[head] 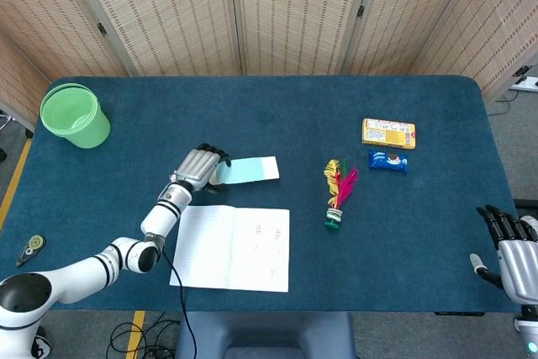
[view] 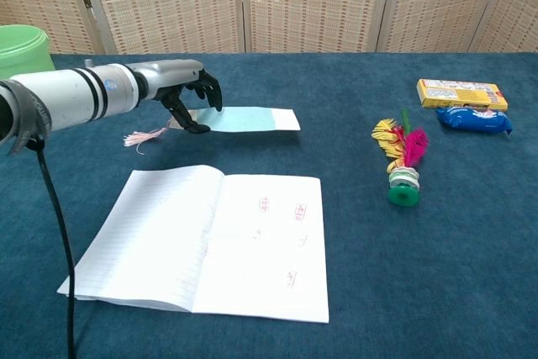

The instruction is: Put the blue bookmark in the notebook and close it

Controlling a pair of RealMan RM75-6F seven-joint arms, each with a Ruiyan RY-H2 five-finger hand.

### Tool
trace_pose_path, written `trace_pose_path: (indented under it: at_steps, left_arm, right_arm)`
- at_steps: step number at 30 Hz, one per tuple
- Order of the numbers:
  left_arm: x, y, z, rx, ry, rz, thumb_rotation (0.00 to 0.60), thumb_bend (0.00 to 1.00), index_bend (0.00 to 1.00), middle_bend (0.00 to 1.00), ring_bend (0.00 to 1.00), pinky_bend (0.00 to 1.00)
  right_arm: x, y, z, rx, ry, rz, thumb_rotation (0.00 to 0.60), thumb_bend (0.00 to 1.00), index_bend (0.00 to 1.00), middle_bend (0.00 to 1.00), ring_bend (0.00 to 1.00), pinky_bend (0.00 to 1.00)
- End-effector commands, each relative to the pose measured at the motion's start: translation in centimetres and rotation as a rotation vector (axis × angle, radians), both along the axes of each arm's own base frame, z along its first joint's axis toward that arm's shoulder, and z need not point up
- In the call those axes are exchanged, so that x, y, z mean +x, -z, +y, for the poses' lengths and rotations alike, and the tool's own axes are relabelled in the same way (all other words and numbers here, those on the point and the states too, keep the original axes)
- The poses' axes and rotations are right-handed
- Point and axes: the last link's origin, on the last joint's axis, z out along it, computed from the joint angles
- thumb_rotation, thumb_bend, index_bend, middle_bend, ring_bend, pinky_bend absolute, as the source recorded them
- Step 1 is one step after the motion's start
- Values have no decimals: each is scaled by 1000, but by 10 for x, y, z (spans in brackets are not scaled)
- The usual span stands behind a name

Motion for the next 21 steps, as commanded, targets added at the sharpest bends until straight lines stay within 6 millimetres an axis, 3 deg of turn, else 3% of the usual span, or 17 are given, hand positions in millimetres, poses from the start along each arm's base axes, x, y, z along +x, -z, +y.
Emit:
trace_pose_path:
  at_steps: [1,9,21]
  left_arm:
    - [-2,-9,-5,-23,32,-12,600,352,380,454,234,162]
    - [6,-18,-27,-83,124,-45,600,353,384,455,234,162]
    - [22,-21,-77,-216,342,-60,600,354,392,461,234,162]
  right_arm:
    - [1,0,-1,0,-4,3,600,206,137,132,180,217]
    - [4,-1,-3,3,-19,9,600,206,137,132,180,217]
    - [6,1,-2,7,-29,8,600,206,137,132,180,217]
